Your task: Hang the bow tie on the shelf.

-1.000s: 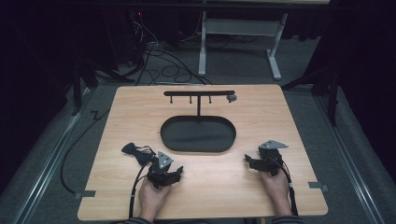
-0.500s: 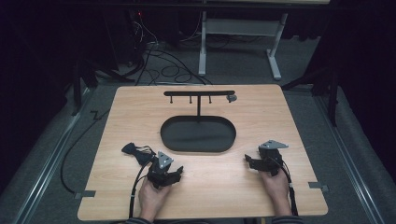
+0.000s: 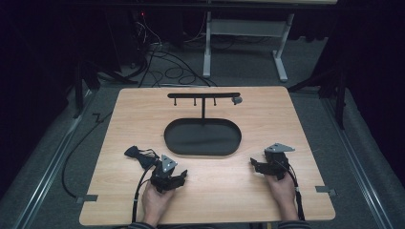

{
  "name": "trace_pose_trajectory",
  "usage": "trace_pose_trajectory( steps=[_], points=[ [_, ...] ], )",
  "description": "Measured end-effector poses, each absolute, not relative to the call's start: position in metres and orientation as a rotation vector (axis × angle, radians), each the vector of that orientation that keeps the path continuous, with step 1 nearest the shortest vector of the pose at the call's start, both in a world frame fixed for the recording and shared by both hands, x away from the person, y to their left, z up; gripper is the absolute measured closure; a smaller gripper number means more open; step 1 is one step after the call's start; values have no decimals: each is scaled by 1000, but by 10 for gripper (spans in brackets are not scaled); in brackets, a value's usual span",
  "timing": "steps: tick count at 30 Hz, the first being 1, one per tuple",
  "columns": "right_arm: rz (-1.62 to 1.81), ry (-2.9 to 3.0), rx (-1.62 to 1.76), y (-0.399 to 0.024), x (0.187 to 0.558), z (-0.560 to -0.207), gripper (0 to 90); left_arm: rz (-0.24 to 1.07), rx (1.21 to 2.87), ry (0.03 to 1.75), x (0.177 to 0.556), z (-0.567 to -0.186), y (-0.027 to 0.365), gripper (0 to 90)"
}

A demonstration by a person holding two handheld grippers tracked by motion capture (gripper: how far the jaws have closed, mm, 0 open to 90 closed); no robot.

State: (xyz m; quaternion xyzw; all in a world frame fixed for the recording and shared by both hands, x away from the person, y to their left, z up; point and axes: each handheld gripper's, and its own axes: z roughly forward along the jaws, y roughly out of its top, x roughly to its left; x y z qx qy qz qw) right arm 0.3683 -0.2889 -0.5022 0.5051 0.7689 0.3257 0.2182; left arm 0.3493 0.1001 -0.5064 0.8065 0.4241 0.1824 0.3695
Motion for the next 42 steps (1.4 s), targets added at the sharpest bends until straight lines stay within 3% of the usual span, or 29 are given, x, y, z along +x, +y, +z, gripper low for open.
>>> trace_pose_trajectory(
  steps=[21, 34, 42],
  points=[
    [908, 2127, 1402, -289, 368, -502, 314, 479, 2071, 1095, 347, -506, 103, 355],
    [919, 2129, 1406, -291, 369, -502, 313, 503, 1985, 1121, 342, -491, 118, 367],
    [919, 2129, 1405, -291, 369, -502, 313, 487, 1961, 1129, 333, -480, 133, 425]
  ],
)
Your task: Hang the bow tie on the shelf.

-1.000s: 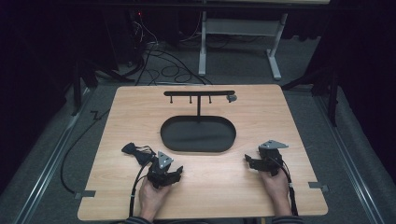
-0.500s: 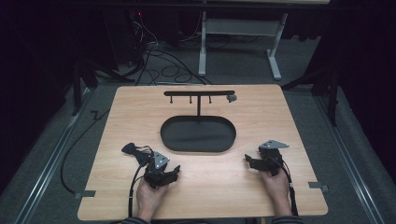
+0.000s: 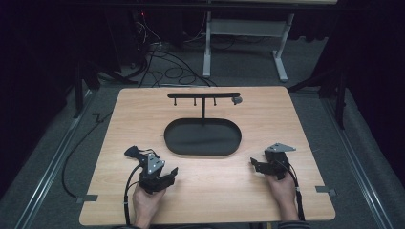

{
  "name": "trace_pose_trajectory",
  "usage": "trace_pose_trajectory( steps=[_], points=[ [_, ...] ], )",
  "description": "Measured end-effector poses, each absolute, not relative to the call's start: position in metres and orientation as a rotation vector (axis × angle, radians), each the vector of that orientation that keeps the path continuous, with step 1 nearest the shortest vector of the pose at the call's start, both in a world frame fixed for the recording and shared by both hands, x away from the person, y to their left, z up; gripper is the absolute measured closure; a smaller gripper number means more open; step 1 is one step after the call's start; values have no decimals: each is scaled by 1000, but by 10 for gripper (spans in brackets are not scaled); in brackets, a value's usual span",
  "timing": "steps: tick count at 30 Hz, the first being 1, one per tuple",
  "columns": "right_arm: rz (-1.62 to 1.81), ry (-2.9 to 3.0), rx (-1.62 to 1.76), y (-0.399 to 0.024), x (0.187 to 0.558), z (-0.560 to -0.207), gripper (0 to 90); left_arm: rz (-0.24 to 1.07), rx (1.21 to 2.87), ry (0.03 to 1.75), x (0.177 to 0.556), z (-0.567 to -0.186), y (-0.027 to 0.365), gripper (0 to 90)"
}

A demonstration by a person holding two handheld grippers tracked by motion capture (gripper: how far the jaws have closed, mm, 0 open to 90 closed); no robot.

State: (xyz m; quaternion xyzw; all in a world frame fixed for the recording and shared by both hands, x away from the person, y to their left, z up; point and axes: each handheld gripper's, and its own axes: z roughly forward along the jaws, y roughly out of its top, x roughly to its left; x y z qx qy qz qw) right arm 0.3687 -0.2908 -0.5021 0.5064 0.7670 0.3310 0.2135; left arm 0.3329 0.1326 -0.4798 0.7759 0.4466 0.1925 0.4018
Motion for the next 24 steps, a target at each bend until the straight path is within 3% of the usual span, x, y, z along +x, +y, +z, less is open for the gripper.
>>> trace_pose_trajectory(
  steps=[24],
  points=[
    [917, 2128, 1404, -291, 369, -502, 313, 597, 1936, 1196, 336, -469, 162, 495]
  ],
)
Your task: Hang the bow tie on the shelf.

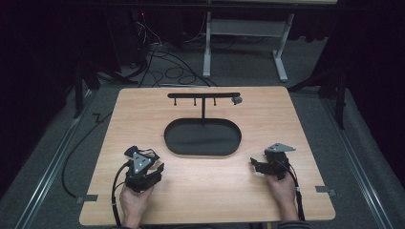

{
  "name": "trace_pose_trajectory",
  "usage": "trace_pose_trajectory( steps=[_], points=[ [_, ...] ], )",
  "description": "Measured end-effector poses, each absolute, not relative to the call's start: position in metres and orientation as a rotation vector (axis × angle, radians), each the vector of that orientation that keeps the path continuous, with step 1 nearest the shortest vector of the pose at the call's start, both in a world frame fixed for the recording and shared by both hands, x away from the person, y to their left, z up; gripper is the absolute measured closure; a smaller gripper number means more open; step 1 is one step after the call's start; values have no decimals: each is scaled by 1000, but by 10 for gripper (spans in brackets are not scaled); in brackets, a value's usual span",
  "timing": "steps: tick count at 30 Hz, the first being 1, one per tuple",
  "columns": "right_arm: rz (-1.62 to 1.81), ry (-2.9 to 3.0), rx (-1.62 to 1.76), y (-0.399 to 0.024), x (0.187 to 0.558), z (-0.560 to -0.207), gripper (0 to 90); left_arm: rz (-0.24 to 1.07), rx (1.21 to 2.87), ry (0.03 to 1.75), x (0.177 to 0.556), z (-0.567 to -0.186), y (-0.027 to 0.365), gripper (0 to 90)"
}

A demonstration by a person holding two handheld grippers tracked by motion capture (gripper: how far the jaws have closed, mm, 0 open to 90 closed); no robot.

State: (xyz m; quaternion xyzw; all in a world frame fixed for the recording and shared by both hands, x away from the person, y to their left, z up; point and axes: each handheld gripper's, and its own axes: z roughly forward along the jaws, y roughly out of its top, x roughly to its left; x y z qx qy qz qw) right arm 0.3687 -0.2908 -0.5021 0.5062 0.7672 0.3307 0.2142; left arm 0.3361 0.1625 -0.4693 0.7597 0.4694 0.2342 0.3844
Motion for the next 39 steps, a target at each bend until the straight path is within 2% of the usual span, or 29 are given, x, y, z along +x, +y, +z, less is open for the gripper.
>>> trace_pose_trajectory(
  steps=[16, 33, 39],
  points=[
    [918, 2129, 1402, -291, 369, -502, 313, 594, 1996, 1249, 353, -486, 170, 630],
    [917, 2128, 1404, -291, 369, -502, 313, 604, 2054, 1254, 363, -491, 172, 862],
    [918, 2129, 1407, -291, 369, -502, 312, 589, 2023, 1244, 363, -487, 175, 889]
  ],
)
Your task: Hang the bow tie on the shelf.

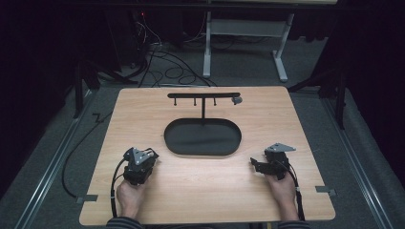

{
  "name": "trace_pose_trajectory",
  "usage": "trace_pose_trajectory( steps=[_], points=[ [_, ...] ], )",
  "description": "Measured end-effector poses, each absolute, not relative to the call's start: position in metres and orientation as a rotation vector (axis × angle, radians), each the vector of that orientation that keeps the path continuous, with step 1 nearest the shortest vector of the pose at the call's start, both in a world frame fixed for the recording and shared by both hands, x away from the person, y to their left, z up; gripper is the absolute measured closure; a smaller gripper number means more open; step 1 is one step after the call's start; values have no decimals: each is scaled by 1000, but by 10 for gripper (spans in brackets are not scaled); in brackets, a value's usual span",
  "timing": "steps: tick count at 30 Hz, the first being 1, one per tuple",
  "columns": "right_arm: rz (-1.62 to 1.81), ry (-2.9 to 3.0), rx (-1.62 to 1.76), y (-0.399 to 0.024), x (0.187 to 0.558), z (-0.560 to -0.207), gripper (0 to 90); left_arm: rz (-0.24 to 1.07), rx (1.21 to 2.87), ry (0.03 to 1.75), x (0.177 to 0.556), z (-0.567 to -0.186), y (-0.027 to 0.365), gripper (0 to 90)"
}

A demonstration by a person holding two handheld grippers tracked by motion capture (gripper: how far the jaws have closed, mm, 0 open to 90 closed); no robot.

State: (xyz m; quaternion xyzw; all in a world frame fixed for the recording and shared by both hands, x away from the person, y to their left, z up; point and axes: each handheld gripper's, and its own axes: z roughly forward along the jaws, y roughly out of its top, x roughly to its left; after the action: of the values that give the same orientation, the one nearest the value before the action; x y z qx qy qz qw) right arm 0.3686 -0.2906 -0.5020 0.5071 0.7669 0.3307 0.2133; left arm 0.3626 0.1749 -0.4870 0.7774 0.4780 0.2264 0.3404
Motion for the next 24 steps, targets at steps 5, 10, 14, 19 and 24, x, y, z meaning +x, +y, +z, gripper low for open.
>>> trace_pose_trajectory(
  steps=[5, 10, 14, 19, 24],
  points=[
    [918, 2129, 1407, -291, 369, -502, 312, 581, 1995, 1233, 360, -481, 178, 893],
    [918, 2128, 1408, -291, 369, -502, 312, 579, 1952, 1204, 358, -467, 180, 894],
    [918, 2128, 1407, -291, 369, -502, 312, 575, 1934, 1187, 357, -460, 181, 894],
    [918, 2128, 1407, -291, 369, -502, 312, 566, 1893, 1166, 356, -450, 183, 894],
    [919, 2129, 1407, -291, 369, -502, 312, 562, 1871, 1141, 354, -440, 184, 895]
  ],
)
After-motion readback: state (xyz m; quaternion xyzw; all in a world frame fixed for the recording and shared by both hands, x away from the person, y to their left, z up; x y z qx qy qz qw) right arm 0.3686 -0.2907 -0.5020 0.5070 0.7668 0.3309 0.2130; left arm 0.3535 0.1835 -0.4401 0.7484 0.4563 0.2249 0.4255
